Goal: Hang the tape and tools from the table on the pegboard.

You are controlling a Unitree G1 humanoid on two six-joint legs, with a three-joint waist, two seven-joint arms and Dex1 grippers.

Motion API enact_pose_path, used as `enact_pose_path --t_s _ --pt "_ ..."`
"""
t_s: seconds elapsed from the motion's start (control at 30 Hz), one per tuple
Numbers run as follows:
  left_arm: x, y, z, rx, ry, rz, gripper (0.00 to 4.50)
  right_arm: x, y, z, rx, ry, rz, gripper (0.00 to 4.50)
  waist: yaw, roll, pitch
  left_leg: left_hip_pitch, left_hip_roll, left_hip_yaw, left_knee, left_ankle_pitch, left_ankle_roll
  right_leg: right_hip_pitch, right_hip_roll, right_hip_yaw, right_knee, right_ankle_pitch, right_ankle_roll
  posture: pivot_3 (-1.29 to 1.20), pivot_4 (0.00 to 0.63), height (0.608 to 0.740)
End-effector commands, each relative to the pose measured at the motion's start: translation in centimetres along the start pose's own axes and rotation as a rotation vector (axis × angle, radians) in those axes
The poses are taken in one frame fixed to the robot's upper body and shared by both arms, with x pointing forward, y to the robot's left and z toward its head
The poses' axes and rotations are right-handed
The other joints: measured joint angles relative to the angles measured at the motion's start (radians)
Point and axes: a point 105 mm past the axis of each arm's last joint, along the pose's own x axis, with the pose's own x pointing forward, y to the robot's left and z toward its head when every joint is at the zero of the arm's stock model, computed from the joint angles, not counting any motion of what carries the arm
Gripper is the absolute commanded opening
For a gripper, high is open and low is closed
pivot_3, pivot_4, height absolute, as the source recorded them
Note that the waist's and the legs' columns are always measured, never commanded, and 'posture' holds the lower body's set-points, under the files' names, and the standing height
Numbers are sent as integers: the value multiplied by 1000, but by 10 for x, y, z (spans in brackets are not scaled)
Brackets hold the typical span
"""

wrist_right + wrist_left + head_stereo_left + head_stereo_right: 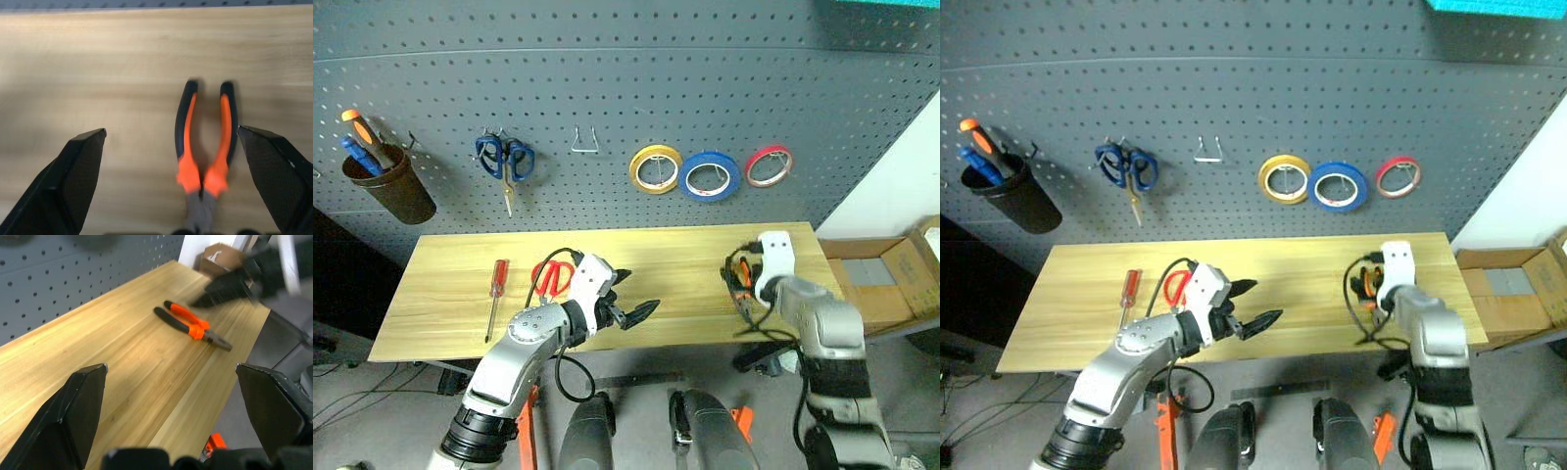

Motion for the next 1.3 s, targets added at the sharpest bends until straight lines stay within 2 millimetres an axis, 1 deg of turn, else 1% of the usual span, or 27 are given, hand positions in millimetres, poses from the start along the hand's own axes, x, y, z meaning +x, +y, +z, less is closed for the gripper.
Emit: enact_pose_path --t_s 0.03,0.1,0.13,0.23,0.37,0.47,0.53,0.63,0.73,0.83,0.87,1.07,1.17,1.23,1.27,1.3 --pt "8 -10 16 54 -50 -31 4500 9 -14 4 51 43 -64 4465 5 0 4 0 0 1 -1 0 1 0 -1 0 0 0 0 -2 349 740" --pt "11 -14 18 61 -56 -39 4500 15 -19 5 65 57 -80 4465 11 3 8 -3 0 2 -2 1 2 -1 -1 0 -1 -1 2 6 354 740" --pt "13 -15 20 64 -58 -42 4500 17 -21 4 74 66 -83 4465 12 3 8 -6 -1 3 -3 1 2 -2 -1 0 -2 0 9 18 360 740" --pt "14 -19 24 60 -71 -42 4500 22 -33 -1 55 100 -120 4465 16 2 13 -17 -2 6 -5 -1 3 -14 3 3 -3 -3 14 30 372 740" --pt "12 -25 26 53 -70 -47 4500 27 -45 -16 17 155 -150 4465 21 1 29 -17 -2 9 -6 -7 4 -15 2 12 -5 -6 19 48 386 740" --pt "9 -30 25 46 -65 -53 4500 29 -50 -27 -14 195 -160 4465 19 0 36 -16 -2 14 -6 -9 5 -15 1 17 -6 -7 20 53 389 740" --pt "8 -33 25 40 -62 -59 4500 30 -49 -34 -14 217 -154 4465 19 -3 40 -14 -2 16 -6 -10 5 -15 1 18 -5 -8 21 54 391 740" --pt "8 -36 25 35 -62 -61 4500 30 -44 -43 -8 246 -123 4465 21 -5 41 -14 -1 18 -6 -10 5 -15 1 20 -6 -8 21 56 389 740" --pt "9 -37 27 30 -64 -63 4500 30 -41 -44 14 243 -107 3848 21 -7 42 -13 -1 18 -5 -10 5 -15 1 20 -6 -7 22 58 385 740" --pt "9 -37 30 28 -67 -70 4500 26 -41 -46 7 273 -108 2917 21 -7 43 -13 -1 18 -5 -9 5 -15 1 21 -6 -7 23 53 377 740" --pt "9 -37 31 30 -67 -72 4500 24 -41 -46 5 278 -110 2850 21 -7 43 -13 -1 19 -5 -10 5 -15 1 21 -6 -7 23 52 374 740" --pt "11 -34 32 41 -72 -74 4500 18 -48 -44 13 275 -126 2850 23 -7 42 -14 -1 19 -8 -10 5 -15 1 21 -9 -6 23 41 354 740" --pt "13 -29 40 46 -98 -58 4500 17 -42 -37 -3 242 -86 2850 24 -7 42 -15 -1 20 -8 -10 5 -15 1 21 -13 -6 25 45 336 740" --pt "9 -22 50 39 -132 -20 4500 11 -27 -23 -35 178 9 2850 24 -7 42 -16 -1 20 -8 -10 5 -15 2 21 -14 -5 25 49 329 740" --pt "4 -18 55 19 -156 15 4500 0 -14 -11 -92 113 89 2850 24 -7 42 -17 -1 20 -9 -10 5 -15 1 21 -15 -5 25 54 321 740" --pt "0 -15 59 4 -171 39 4500 -8 -3 -5 -136 72 148 2850 24 -7 42 -17 -1 20 -9 -10 5 -16 2 21 -16 -5 25 57 317 740"
